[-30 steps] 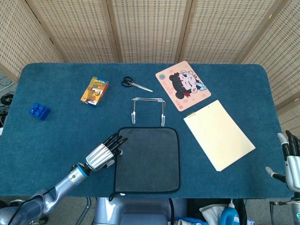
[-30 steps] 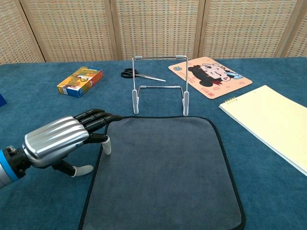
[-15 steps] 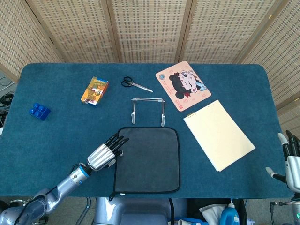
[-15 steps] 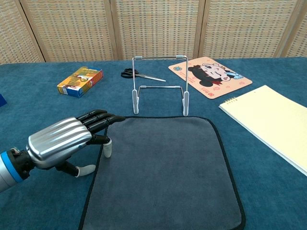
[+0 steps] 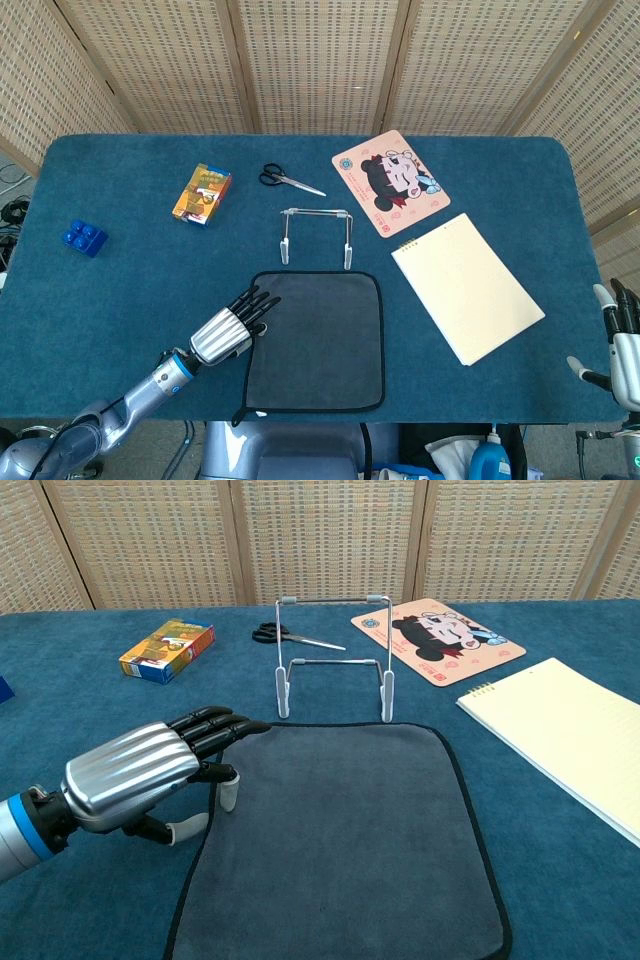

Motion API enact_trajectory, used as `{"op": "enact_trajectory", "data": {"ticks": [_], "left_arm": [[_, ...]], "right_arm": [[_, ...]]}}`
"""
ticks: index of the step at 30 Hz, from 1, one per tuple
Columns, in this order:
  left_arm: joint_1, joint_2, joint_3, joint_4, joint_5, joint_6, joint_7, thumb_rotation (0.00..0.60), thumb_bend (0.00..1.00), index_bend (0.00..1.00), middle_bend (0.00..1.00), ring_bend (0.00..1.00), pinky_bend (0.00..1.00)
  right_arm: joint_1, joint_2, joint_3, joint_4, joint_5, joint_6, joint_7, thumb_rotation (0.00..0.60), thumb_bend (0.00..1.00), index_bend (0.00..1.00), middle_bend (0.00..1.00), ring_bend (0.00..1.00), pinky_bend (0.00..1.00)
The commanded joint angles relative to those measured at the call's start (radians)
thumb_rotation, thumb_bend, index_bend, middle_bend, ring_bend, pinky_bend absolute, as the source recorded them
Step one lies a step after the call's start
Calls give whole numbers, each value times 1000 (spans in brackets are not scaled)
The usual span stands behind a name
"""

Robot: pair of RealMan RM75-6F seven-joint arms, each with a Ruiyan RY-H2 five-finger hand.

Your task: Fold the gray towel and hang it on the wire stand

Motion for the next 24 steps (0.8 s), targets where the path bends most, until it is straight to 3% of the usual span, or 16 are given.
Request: {"op": "enact_trajectory", "data": {"ticks": [1,9,24], "left_arm": [[-3,3,-1,-8,-6,-3,7,600,413,563,0,0,0],[1,18,-6,-20,-24,-3,26,600,413,652,0,0,0],[52,100,27,6,-39,29,-21,600,413,653,0,0,0]], "right_arm": [[-1,1,-1,-1,-1,1,2,600,0,0,0,0,0],[-1,3,-2,-3,-3,1,5,600,0,0,0,0,0],[-3,8,-4,-9,-7,2,10,600,0,0,0,0,0]]}}
